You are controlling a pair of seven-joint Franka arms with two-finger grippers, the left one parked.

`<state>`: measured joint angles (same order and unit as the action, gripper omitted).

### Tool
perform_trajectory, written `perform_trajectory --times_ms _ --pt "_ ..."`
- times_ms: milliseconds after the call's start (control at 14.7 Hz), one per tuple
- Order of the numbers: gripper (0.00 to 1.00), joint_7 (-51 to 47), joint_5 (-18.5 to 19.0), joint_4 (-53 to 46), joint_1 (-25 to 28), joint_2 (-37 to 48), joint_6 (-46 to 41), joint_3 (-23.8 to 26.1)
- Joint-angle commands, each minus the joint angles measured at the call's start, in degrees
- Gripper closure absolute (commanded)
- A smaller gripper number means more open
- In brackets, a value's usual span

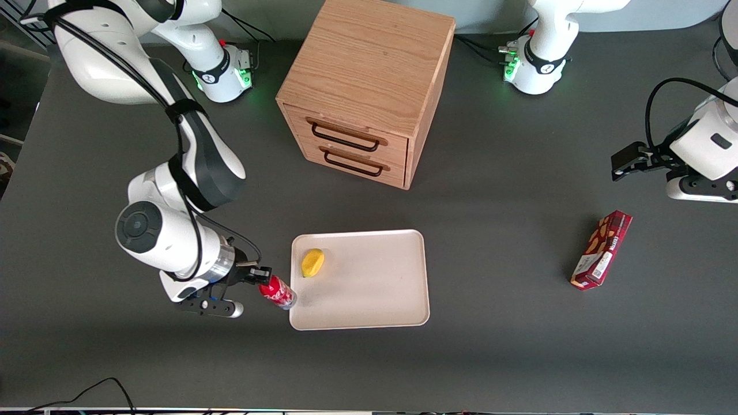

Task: Place coke bottle on tray
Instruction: 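Lift the bottle and carry it toward the white tray, then lower the bottle onto the tray beside the lemon and open the gripper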

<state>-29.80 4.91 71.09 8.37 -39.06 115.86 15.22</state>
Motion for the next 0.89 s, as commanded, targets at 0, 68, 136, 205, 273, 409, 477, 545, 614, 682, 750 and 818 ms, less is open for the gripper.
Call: perform_trajectory --times_ms 0,68,136,205,273,409,477,545,614,682,750,818 --pt "1.00 -2.1 1.2 -3.5 4.8 -1.8 1.4 -4.2" --pt "1.00 -2.1 1.2 -3.4 4.9 -2.5 2.3 -4.1" --pt "1.00 -2.3 1.1 -3.4 4.9 -2.9 2.8 -4.2" --pt "1.00 -3.0 1.1 -3.4 4.9 -3.7 3.2 -4.2" --pt "1.00 -3.2 1.0 -3.4 5.1 -4.3 4.0 -4.1" --pt "1.00 -3.3 1.0 -3.3 5.7 -5.4 5.4 -4.1" --pt "1.00 -3.9 0.9 -3.4 5.8 -5.9 5.5 -4.1" --pt "1.00 -4.4 0.9 -3.4 6.3 -6.2 5.6 -4.1" --pt "1.00 -4.6 1.0 -3.4 6.6 -6.2 5.8 -4.1" --pt "1.00 -4.6 0.8 -3.2 6.6 -6.3 6.7 -4.2" --pt "1.00 -4.6 0.8 -3.2 6.6 -6.3 7.0 -4.1" --pt "0.86 -4.6 0.8 -3.3 6.5 -6.5 7.0 -4.1"
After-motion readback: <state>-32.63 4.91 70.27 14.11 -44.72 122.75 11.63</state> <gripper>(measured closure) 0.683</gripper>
